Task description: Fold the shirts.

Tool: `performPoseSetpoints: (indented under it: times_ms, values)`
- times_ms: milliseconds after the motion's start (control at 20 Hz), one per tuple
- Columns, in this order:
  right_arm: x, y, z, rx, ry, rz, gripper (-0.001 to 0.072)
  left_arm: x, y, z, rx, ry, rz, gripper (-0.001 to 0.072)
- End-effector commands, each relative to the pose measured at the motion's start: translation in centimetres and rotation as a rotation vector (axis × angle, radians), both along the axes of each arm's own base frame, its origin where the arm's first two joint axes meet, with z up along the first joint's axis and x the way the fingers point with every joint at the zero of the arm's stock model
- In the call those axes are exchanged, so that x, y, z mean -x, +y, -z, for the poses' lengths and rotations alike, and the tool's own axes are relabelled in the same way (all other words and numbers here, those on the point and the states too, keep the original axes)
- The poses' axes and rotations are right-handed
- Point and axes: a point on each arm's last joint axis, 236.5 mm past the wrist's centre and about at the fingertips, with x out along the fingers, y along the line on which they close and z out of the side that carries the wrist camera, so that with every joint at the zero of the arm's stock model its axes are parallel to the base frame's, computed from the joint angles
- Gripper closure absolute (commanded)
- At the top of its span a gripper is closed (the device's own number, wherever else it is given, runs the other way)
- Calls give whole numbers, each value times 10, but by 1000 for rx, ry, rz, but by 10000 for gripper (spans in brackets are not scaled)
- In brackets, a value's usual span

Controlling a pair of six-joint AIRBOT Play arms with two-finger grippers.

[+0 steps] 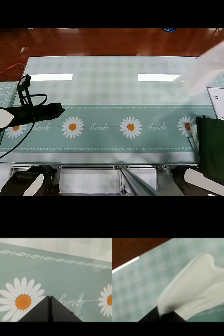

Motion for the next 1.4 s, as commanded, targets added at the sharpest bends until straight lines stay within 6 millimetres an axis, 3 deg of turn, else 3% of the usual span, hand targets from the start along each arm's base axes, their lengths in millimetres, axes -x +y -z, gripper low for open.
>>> performPoseSetpoints:
  times_ms: [0,150,300,400,600,700,750,800,950,1050,1100,1150,1200,1300,1350]
  values:
    - [70,-49,-1,-17,115,189,691,-3,0,-2,4,-13,-6,686]
    - [143,-92,5,67,264,402,691,-7,1,-4,5,-32,-13,686]
    - [197,-104,12,95,304,557,691,-14,2,-8,3,-63,-21,686]
    - [233,-99,44,70,386,610,690,-18,3,-10,3,-82,-30,686]
    - [331,-84,124,60,678,793,690,-20,3,-11,4,-89,-33,686]
    - [366,-70,155,32,794,868,685,-20,3,-11,4,-92,-34,687]
    - [373,-63,167,15,826,886,564,-21,4,-11,3,-94,-35,686]
    - [375,-58,178,-1,849,867,298,-22,4,-12,3,-98,-37,686]
    - [360,-62,185,11,819,791,304,-24,4,-14,-10,-120,-22,686]
    - [333,-73,178,-7,730,749,307,-29,4,-23,-14,-149,-16,686]
    - [307,-80,170,-31,643,717,368,-36,5,-37,-20,-190,-9,686]
    - [271,-83,157,-82,520,661,535,-45,4,-56,-41,-254,20,686]
    - [222,-80,135,-153,345,556,694,-55,4,-78,-51,-306,32,687]
    - [122,-60,66,-305,-36,356,690,-81,1,-132,-44,-406,32,687]
    - [90,-42,44,-302,-119,250,690,-94,-4,-156,-38,-438,44,687]
